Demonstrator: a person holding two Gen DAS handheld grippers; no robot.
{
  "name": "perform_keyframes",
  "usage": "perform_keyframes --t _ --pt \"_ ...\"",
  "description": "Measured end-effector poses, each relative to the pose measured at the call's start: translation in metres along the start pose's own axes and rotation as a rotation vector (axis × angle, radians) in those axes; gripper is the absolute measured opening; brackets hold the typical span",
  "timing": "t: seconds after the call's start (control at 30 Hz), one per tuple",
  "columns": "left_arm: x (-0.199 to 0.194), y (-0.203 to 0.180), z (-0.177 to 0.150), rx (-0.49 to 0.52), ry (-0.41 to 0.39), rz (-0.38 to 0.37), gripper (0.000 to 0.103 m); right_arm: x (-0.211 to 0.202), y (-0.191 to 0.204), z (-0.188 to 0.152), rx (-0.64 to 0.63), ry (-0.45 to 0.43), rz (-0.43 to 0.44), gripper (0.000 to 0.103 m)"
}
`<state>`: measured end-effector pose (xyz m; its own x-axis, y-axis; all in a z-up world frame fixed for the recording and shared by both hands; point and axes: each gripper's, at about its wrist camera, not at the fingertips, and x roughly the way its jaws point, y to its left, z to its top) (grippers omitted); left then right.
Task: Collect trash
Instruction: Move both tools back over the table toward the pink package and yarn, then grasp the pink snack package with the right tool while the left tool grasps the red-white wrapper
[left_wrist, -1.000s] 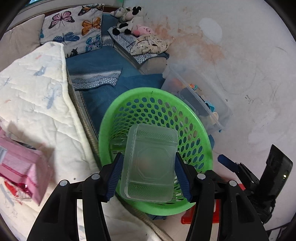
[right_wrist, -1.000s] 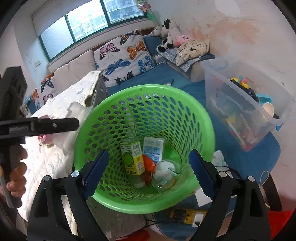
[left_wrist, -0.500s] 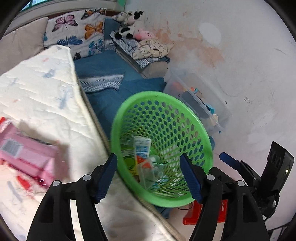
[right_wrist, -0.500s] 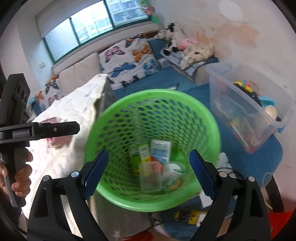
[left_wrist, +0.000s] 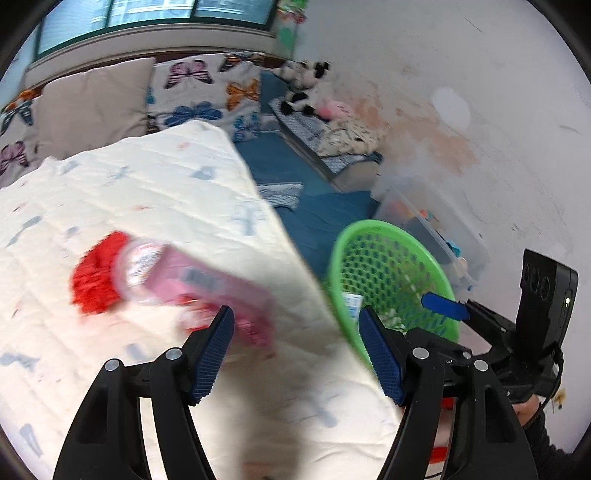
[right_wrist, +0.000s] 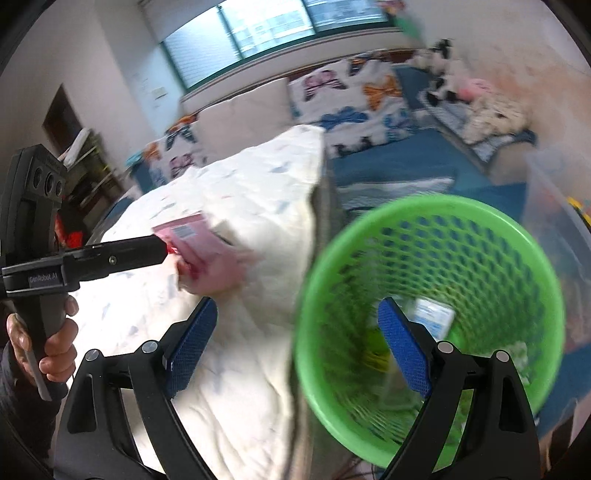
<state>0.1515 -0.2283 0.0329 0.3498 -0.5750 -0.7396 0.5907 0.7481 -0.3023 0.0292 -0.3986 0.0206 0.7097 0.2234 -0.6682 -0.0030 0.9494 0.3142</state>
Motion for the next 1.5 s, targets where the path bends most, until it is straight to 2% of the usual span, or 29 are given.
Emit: perform_keyframes --t 0.23,0.37,0.53,0.7,0.77,1.03,1.3,1.5 --pt "-0.018 0.041 -0.01 -0.059 -0.023 0.058 0.068 0.043 0.04 0.027 -0.095 0.043 0.116 0.087" --pt "-0.02 0.062 -0.017 -0.096 -0.018 0.076 0.068 0.072 0.054 0.039 -0.103 0.091 0.188 0.083" --pt "-0.02 0.078 -0.027 -0.124 -0.007 0.095 0.068 0.109 0.07 0.048 -0.14 0.138 0.2 0.081" --pt "-0.019 0.087 -0.035 -0.135 0.0 0.097 0.068 0.132 0.069 0.052 -0.128 0.169 0.209 0.079" --pt "-0.017 0.087 -0.036 -0.135 0.006 0.094 0.068 0.138 0.063 0.053 -0.084 0.186 0.23 0.073" --pt "0.008 0.074 -0.035 -0.094 0.041 0.065 0.068 0.133 0.049 0.052 -0.018 0.189 0.275 0.052" --pt "0.036 0.057 -0.022 -0.059 0.053 0.036 0.068 0.112 0.04 0.051 0.004 0.134 0.275 0.05" --pt "0.054 0.052 -0.018 -0.02 0.063 0.071 0.068 0.094 0.027 0.052 0.032 0.092 0.248 0.049"
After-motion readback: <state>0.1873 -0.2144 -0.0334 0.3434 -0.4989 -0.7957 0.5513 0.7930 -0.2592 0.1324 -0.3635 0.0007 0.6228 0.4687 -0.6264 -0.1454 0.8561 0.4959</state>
